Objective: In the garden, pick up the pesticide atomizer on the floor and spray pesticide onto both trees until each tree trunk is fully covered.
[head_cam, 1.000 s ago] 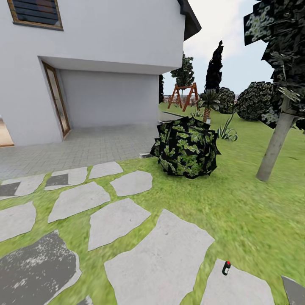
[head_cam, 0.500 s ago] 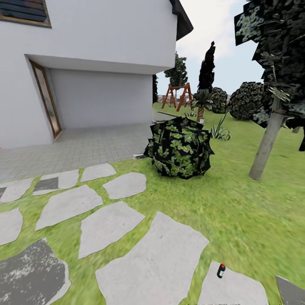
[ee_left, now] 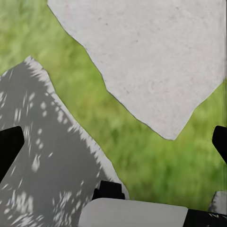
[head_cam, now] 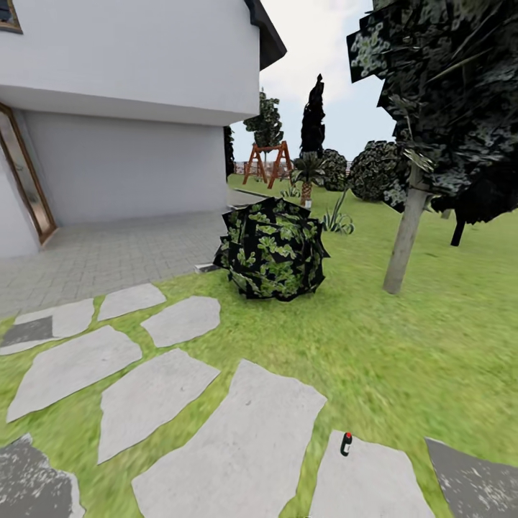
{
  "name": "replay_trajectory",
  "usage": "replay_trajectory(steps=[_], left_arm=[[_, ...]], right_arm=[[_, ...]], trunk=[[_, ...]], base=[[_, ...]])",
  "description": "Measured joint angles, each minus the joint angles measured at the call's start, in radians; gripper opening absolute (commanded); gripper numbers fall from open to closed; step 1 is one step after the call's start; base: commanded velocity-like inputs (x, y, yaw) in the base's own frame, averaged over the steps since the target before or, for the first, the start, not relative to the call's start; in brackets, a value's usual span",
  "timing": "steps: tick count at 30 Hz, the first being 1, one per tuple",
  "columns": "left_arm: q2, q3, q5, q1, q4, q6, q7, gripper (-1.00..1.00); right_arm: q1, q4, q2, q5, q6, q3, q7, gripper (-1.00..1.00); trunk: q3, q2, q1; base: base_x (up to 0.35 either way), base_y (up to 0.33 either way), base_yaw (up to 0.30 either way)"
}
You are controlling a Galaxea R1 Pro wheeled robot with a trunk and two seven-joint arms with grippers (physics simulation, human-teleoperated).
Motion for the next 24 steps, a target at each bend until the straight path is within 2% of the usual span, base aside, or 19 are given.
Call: replay_trajectory(steps=[16, 24], left_arm=[[0.0, 0.0, 0.0, 0.0, -0.001, 0.0, 0.0, 1.0], [0.0, 0.001, -0.001, 0.0, -0.001, 0.0, 0.0, 1.0]], right_arm=[[0.0, 0.0, 0.0, -0.001, 0.002, 0.0, 0.001, 1.0], [0.0, 0.001, 0.0, -0.001, 0.001, 0.0, 0.002, 1.0]], trunk=[[0.0, 0.0, 0.0], [-0.001, 0.0, -0.001]], base=[[0.012, 0.01, -0.297], [0.227, 0.184, -0.078]])
